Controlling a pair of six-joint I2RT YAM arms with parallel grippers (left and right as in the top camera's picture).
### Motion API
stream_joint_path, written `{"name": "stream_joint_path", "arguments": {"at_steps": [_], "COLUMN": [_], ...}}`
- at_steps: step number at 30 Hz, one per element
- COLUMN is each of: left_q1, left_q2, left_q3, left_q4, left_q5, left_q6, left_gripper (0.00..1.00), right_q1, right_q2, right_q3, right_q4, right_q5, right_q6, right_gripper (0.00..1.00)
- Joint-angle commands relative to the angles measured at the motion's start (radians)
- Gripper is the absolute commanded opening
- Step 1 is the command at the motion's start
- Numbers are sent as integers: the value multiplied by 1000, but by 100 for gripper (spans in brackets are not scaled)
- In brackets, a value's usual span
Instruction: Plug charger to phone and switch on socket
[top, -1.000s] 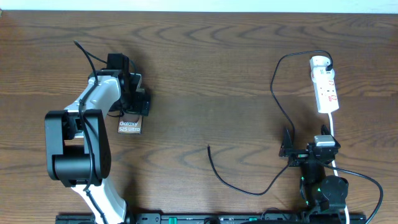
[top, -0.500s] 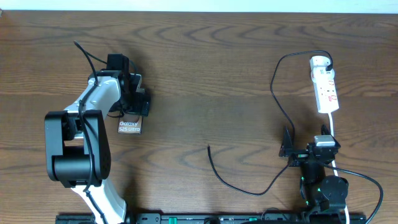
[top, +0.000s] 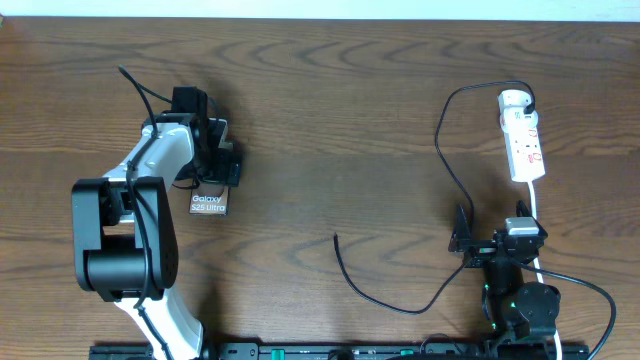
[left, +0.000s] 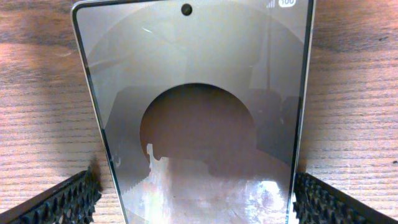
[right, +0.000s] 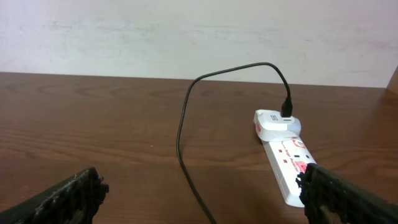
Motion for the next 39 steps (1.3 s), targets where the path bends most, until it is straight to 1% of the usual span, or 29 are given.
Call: {"name": "stream_joint_path", "arguments": {"at_steps": [1, 8, 12, 14, 24, 31, 39], "left_q1": [7, 7, 7, 7, 7, 7, 7], "left_q2": [19, 19, 19, 19, 19, 19, 19], "left_q3": [-41, -41, -41, -41, -41, -41, -41], "left_q4": [-7, -7, -7, -7, -7, -7, -7], "left_q5": [-36, -36, -36, -36, -36, -36, -36], "left_q6": [-5, -4, -4, -4, -4, -4, -4], "left_gripper": [98, 99, 91, 89, 89, 84, 84], "right_q1": [8, 8, 8, 8, 8, 8, 8], "right_q2": [-5, -5, -5, -5, -5, -5, -5], "right_q3": [-1, -1, -1, -1, -1, -1, -1], "right_q4": [-4, -4, -4, -4, -4, -4, -4], "right_q5": [12, 12, 12, 12, 12, 12, 12], "right_q6": [11, 11, 11, 11, 11, 11, 11], "right_gripper": [99, 99, 99, 99, 99, 99, 99]}}
